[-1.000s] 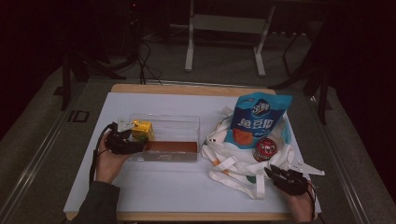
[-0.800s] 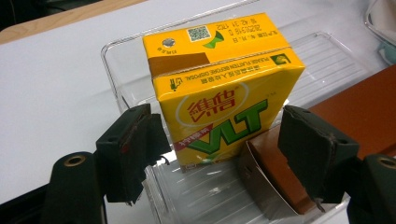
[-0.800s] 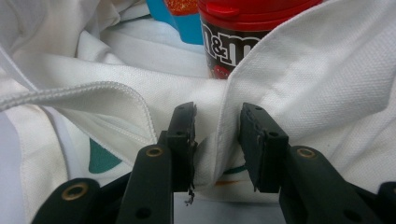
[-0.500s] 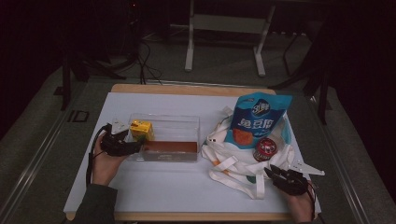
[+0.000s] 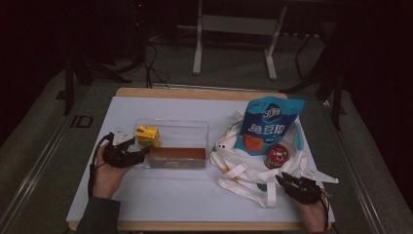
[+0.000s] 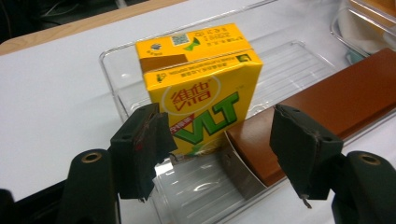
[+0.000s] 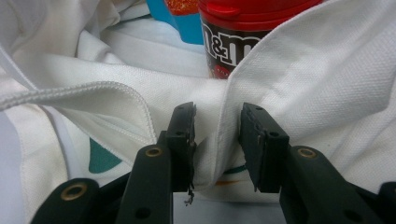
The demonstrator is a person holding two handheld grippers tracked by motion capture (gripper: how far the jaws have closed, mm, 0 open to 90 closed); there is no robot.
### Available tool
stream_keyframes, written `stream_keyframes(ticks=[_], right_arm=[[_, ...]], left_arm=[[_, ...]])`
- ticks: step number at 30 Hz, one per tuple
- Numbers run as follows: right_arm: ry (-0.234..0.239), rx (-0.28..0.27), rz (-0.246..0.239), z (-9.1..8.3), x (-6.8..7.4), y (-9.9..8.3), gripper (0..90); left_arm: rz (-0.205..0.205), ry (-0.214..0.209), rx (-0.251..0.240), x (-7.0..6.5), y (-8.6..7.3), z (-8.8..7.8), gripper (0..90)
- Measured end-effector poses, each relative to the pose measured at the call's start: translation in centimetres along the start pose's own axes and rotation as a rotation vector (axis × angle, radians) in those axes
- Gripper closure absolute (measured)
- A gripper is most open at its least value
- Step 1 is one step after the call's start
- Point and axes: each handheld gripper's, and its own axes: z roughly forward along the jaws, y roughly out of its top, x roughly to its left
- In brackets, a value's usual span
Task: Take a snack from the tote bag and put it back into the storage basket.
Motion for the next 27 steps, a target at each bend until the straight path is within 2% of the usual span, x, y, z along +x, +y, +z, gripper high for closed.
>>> stream_keyframes(ticks=[25, 27], right_arm=[[-0.001, 0.000, 0.000, 0.0, 0.0, 0.0, 65.4], [0.001, 0.000, 0.001, 0.0, 0.0, 0.0, 65.4]], left_arm=[[0.027, -0.077, -0.033, -2.7, 0.7, 0.9, 35.6], [0.043, -0.090, -0.039, -3.3, 0.9, 1.1, 35.6]])
